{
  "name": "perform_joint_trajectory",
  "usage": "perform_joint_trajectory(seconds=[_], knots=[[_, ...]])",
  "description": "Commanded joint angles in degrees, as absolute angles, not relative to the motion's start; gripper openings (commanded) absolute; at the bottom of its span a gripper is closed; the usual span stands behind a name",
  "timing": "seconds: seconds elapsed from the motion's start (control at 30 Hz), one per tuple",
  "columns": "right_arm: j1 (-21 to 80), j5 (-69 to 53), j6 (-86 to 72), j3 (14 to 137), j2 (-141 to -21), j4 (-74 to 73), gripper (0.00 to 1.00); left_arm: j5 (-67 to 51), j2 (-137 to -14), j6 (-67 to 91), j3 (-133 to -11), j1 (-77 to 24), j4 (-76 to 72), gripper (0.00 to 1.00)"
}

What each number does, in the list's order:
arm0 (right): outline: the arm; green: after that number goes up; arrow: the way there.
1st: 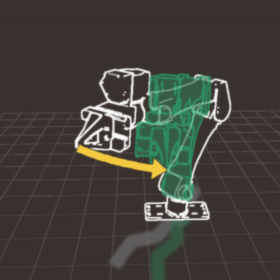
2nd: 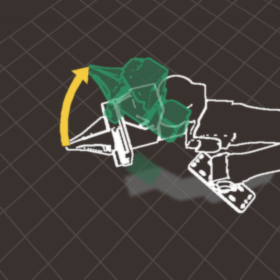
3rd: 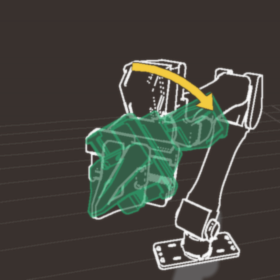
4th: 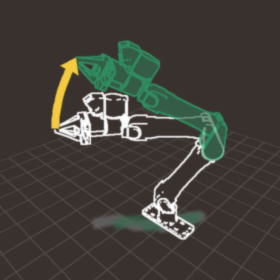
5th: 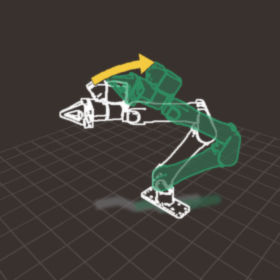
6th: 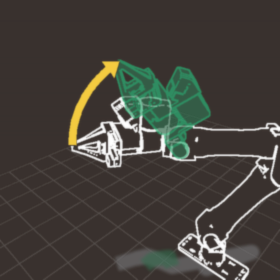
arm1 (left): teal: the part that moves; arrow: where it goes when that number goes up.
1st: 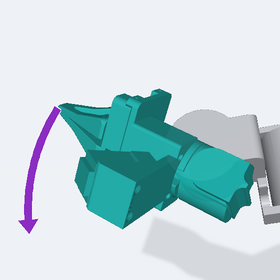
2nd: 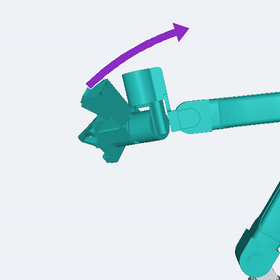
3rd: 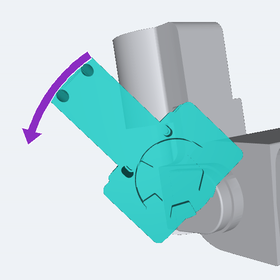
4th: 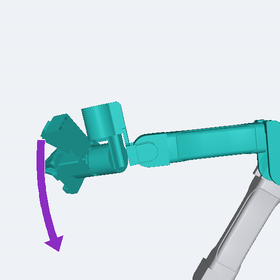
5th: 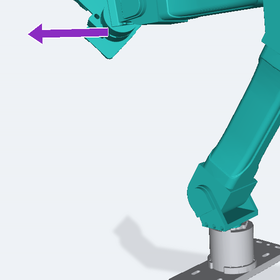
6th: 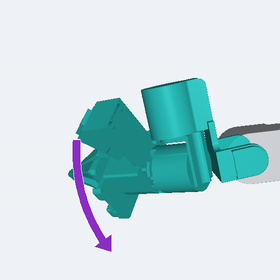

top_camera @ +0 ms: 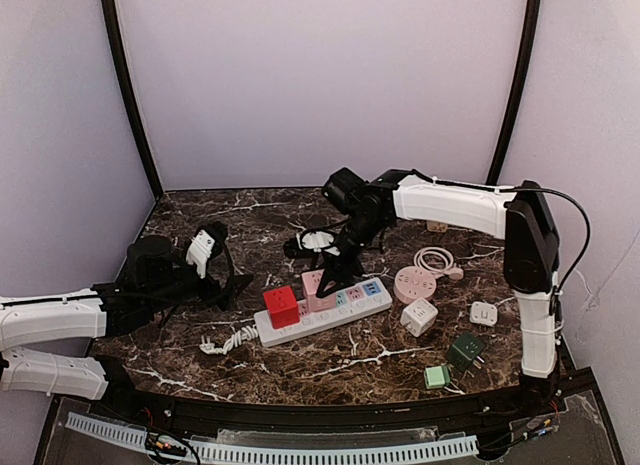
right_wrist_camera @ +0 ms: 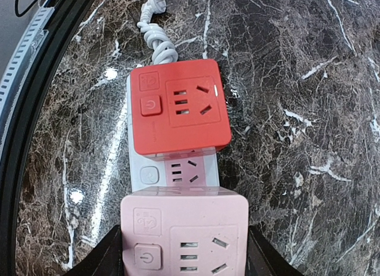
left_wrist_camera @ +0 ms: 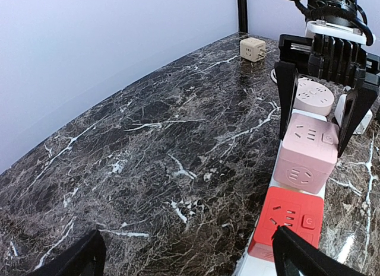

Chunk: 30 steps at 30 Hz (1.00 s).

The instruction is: Insert the plug

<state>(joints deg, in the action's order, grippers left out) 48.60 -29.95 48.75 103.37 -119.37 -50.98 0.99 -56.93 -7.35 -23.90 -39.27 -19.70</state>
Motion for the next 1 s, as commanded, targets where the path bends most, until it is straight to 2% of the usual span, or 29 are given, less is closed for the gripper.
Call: perform_joint_trajectory(seconds=[0.0,0.53,0.97], knots=[[48.93,-28.37,48.42,103.2,-121.08,-50.93,0.0,0.44,-56.71,-7.99,-24.04,-38.93,-20.46,0.99],[49.02,-30.46,46.89,105.19,-124.07,-52.65,0.0,0.28,-56.66,-8.82,-24.22,-38.76,-21.02,0.99],[48.87,-21.22,44.54,99.78,-127.78,-54.27,0.0,-2.72,-56.42,-11.13,-26.06,-38.67,-19.65,0.98]])
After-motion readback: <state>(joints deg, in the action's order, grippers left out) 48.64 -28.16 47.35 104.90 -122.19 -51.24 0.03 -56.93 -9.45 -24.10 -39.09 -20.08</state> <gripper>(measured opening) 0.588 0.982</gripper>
